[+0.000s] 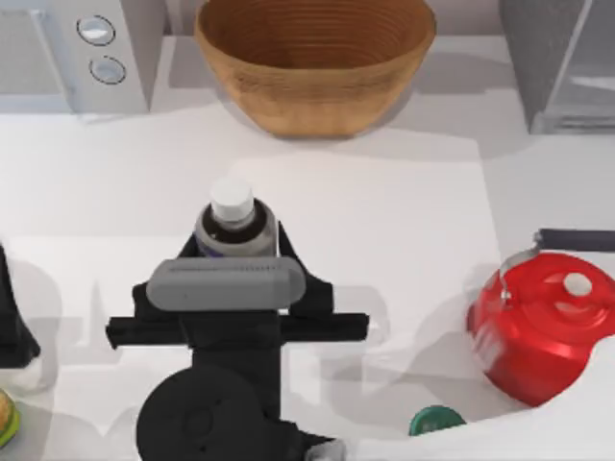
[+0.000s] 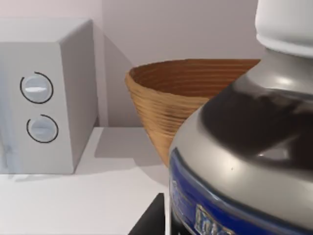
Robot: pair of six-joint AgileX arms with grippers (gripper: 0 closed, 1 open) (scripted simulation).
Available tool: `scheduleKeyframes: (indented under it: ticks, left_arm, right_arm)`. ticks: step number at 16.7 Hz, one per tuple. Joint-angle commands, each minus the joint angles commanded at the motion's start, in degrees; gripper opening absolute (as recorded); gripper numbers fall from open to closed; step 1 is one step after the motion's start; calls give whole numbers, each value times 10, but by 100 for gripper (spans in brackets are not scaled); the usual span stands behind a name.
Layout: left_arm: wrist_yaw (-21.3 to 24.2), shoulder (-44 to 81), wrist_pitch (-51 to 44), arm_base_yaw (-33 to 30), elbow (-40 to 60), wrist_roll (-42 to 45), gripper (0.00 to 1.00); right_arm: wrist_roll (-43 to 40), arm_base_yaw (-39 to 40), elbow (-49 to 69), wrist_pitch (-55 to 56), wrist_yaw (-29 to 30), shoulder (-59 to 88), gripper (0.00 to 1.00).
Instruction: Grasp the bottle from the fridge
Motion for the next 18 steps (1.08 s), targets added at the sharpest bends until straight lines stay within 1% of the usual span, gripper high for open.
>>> scheduleKeyframes:
  ticks: [3,9,11,16,18]
  left_arm:
    - [0,0,0,0,0,0,100]
    - [0,0,0,0,0,0,100]
    - [0,0,0,0,0,0,100]
    - [0,0,0,0,0,0,100]
    - [0,0,0,0,0,0,100]
  right_arm:
    - [-1,30,19,14,36,39,0]
    - [-1,27,17,14,34,42,0]
    - [-6,13,21,32,24,60,0]
    - [-23,-33,40,101,-25,125,0]
    - [-24,-37,41,107,-30,131,0]
